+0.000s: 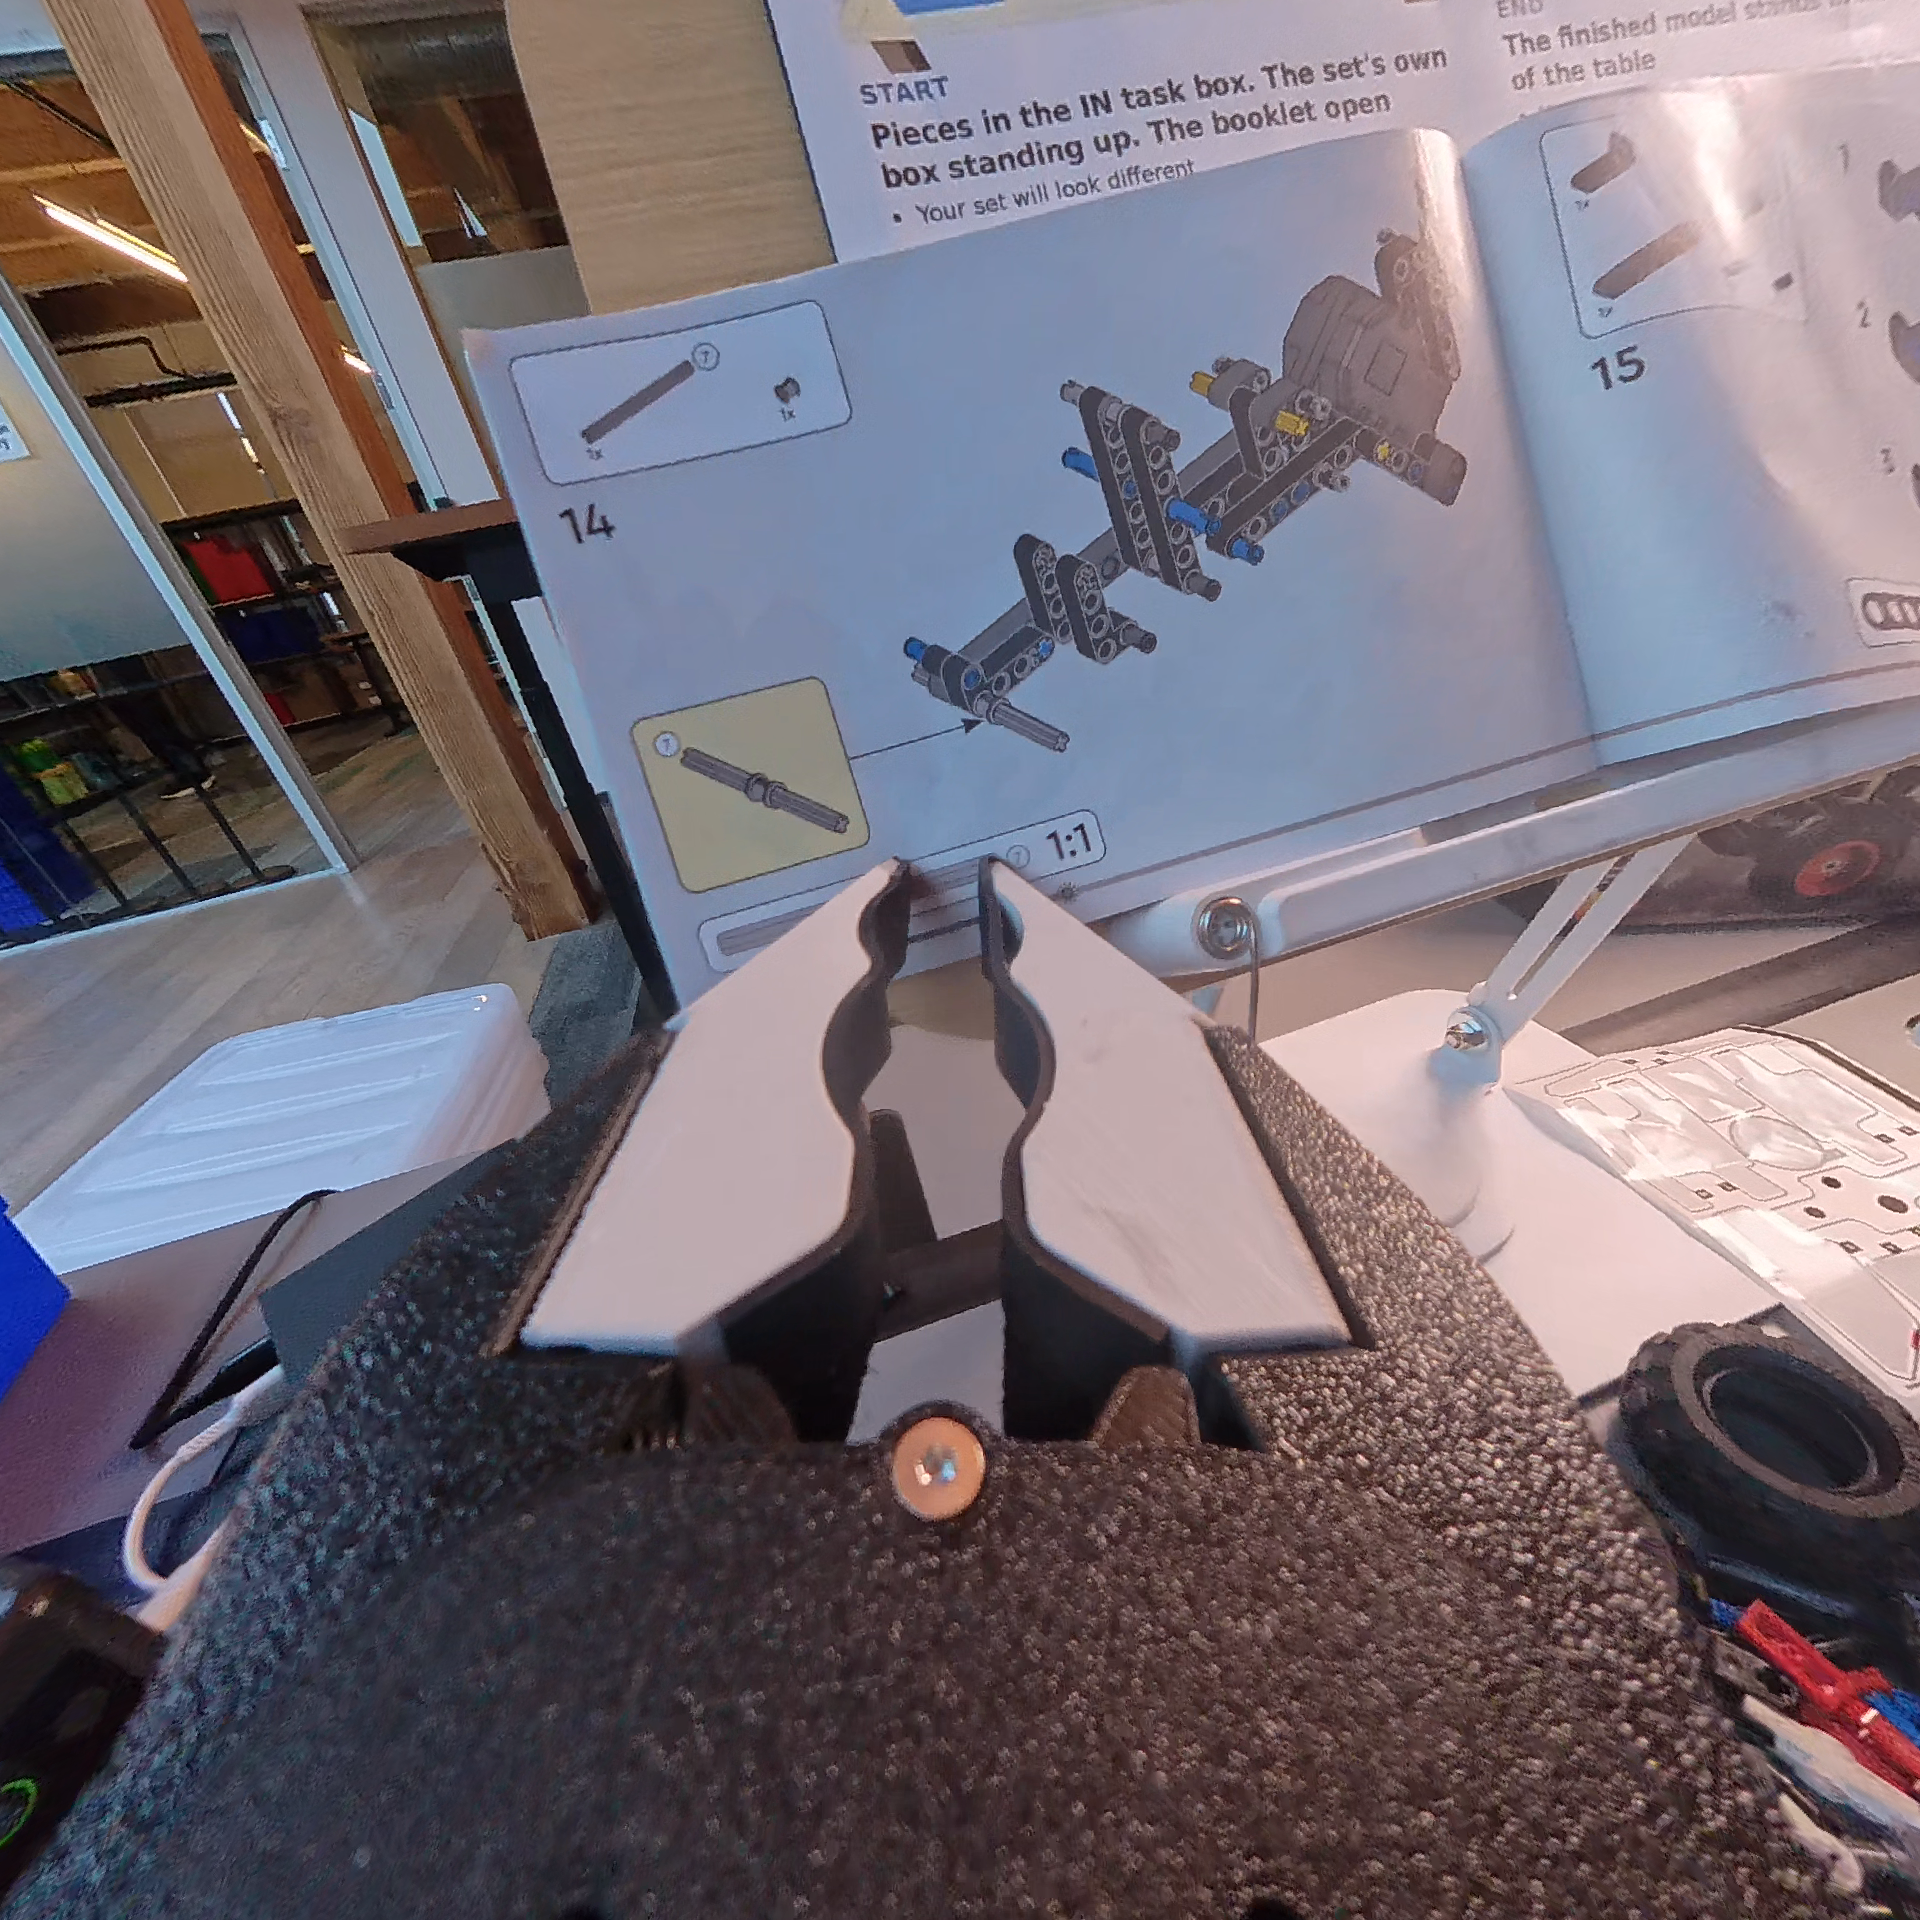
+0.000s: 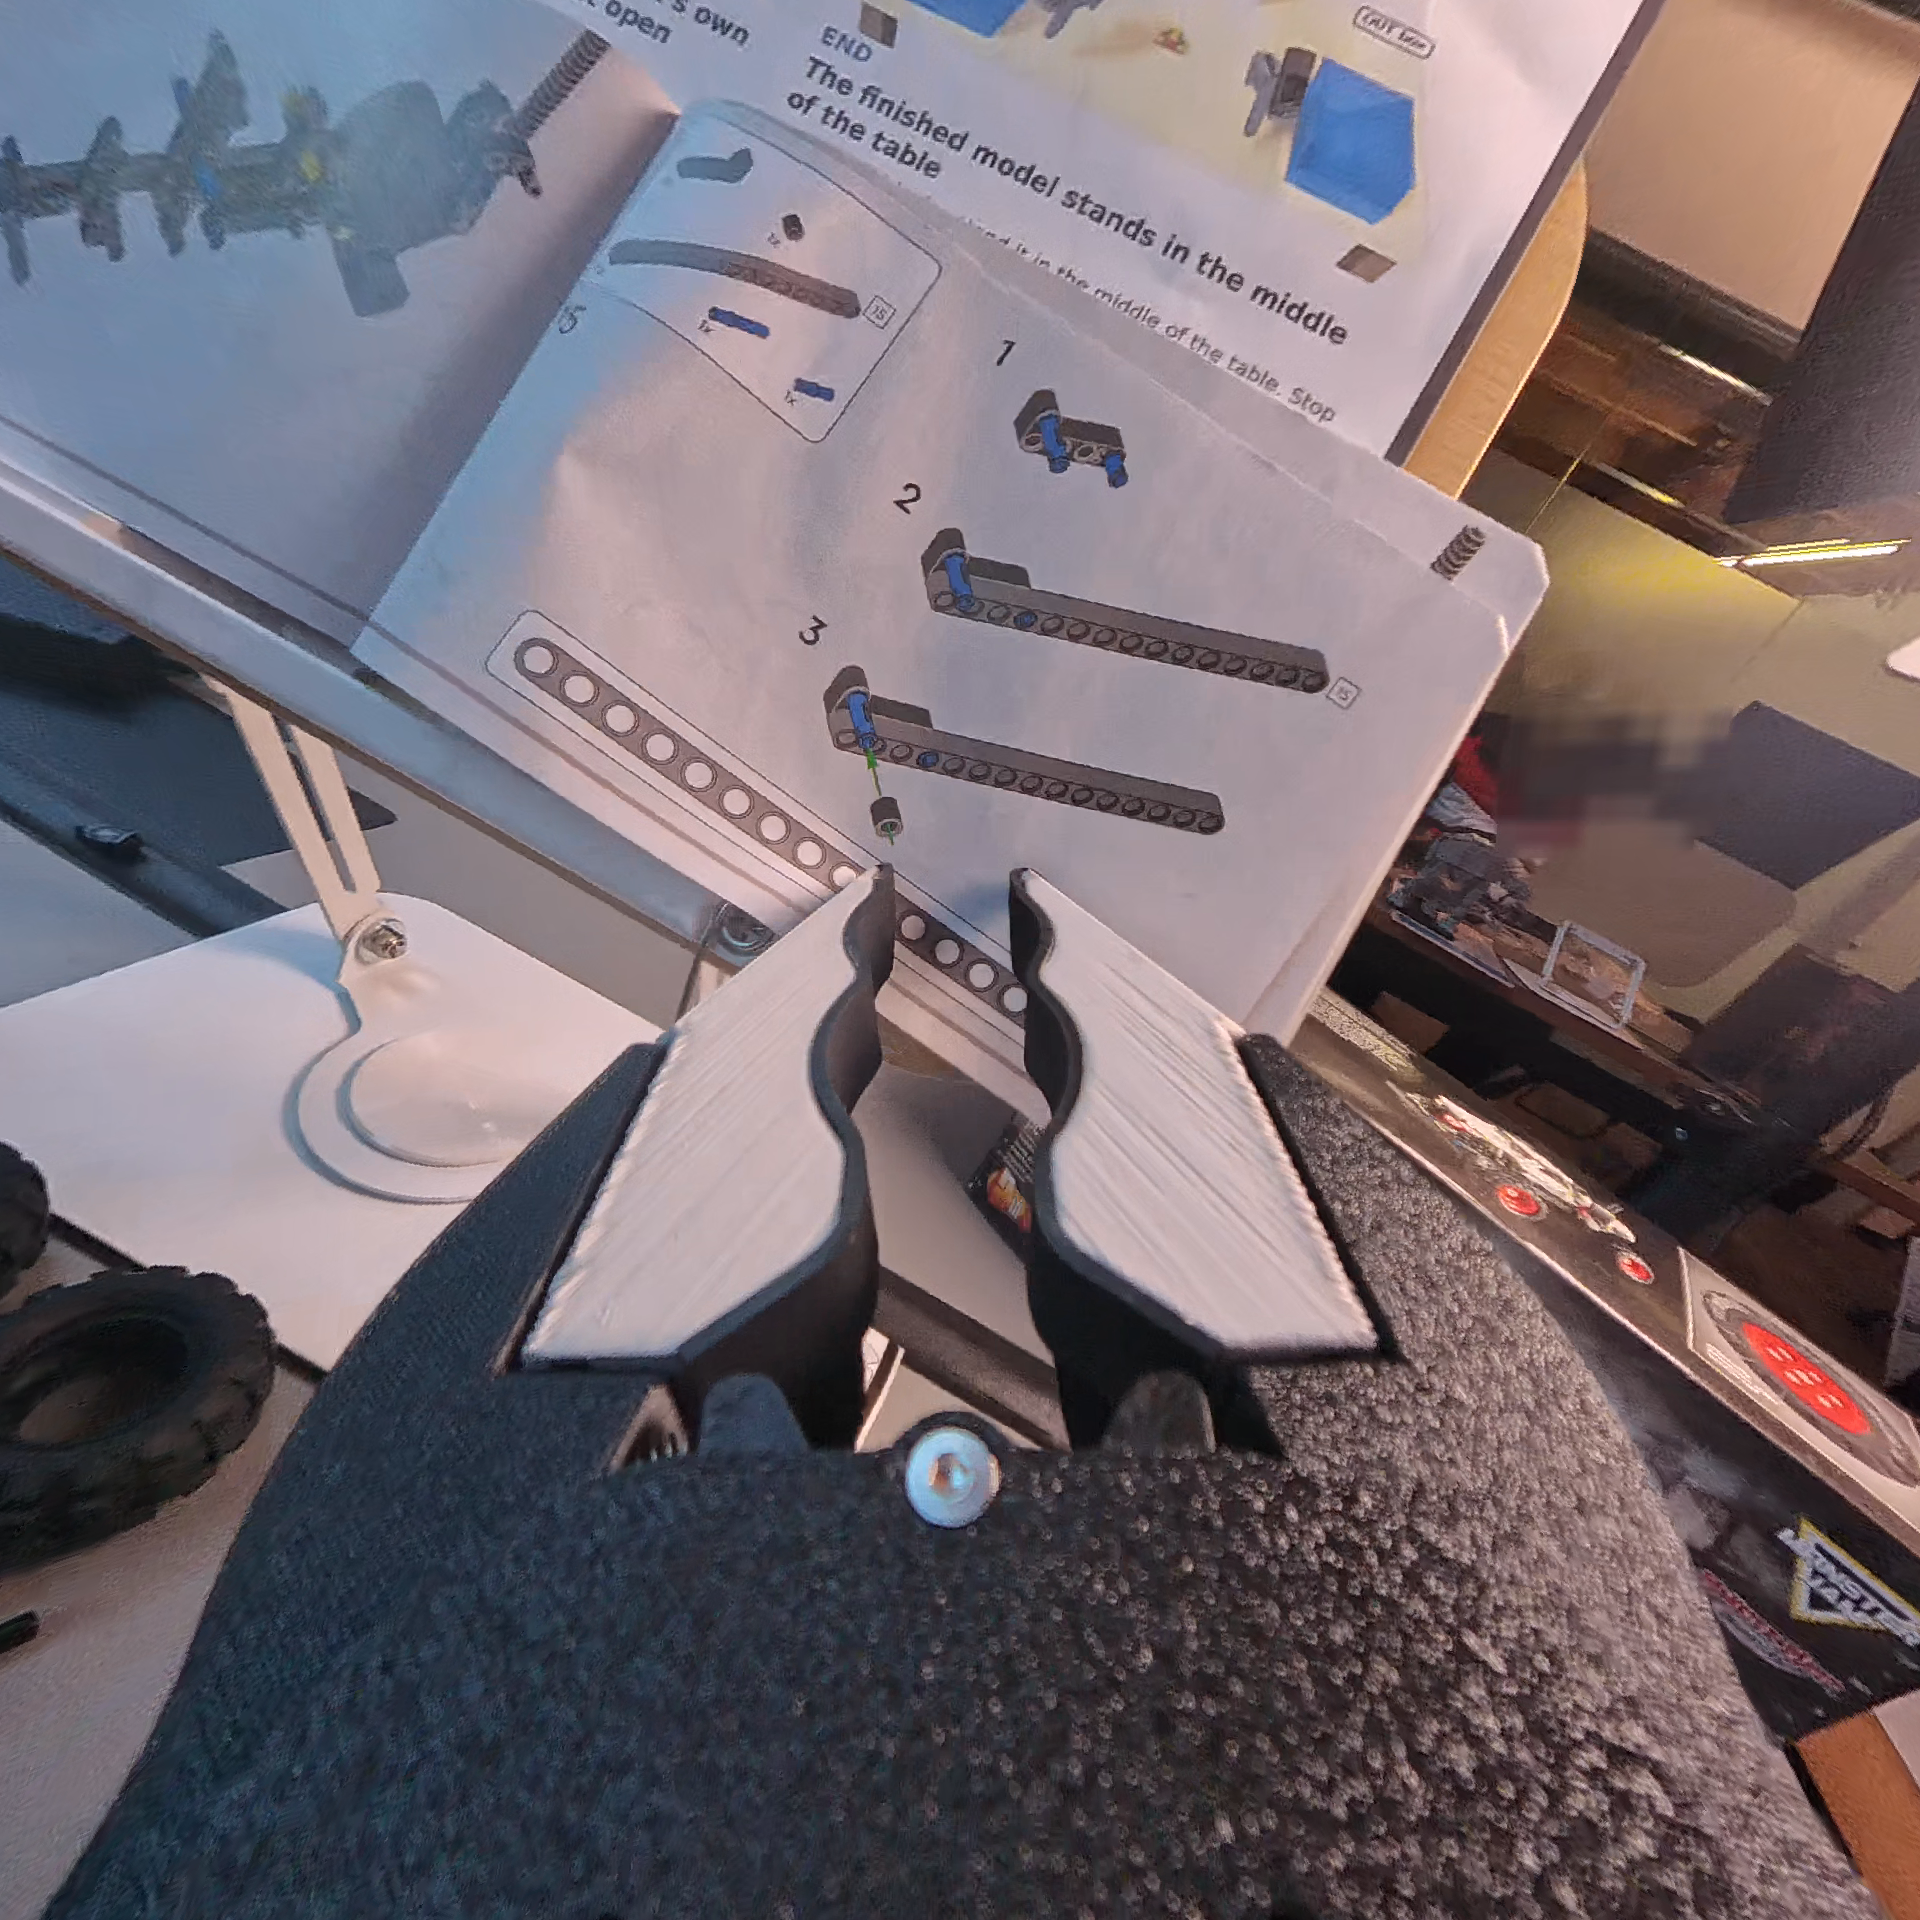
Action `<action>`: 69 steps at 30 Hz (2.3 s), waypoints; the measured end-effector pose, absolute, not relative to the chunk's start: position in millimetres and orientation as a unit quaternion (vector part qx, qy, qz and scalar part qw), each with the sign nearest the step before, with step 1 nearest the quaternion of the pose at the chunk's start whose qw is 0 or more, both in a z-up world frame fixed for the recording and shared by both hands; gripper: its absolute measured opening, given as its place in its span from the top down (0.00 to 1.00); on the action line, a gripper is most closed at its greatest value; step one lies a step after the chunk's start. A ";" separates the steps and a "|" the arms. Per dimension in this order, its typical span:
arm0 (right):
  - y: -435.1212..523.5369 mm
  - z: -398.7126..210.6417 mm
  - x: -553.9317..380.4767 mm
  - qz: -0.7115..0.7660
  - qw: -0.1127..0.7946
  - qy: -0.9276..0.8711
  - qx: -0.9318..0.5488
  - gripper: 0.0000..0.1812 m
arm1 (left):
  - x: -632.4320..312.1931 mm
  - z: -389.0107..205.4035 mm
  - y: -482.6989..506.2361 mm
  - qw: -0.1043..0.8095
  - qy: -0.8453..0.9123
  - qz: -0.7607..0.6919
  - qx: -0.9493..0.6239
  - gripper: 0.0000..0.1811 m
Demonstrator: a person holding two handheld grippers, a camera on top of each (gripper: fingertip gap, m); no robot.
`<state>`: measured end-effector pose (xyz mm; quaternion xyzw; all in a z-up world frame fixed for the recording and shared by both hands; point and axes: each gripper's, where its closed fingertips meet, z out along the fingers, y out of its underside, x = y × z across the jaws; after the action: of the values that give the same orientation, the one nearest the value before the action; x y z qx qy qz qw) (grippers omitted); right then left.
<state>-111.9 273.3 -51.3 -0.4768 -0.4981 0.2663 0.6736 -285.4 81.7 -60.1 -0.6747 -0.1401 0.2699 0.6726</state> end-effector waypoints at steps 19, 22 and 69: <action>287.3 -53.4 -99.7 0.251 0.678 -0.485 -0.492 0.86 | -298.0 -65.6 65.1 0.676 -0.155 0.288 -0.661 1.00; 291.0 -52.0 -93.9 0.256 0.678 -0.474 -0.500 0.84 | -297.7 -65.9 64.5 0.676 -0.157 0.286 -0.661 1.00; 307.1 -66.1 -80.2 0.390 0.607 -0.410 -0.558 0.81 | -318.2 -65.4 46.5 0.724 -0.210 0.115 -0.647 0.94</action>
<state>-80.2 307.1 -66.1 -0.5583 -0.4100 0.3903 0.6065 -318.2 46.5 -65.4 -0.6473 -0.2102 0.1145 0.7237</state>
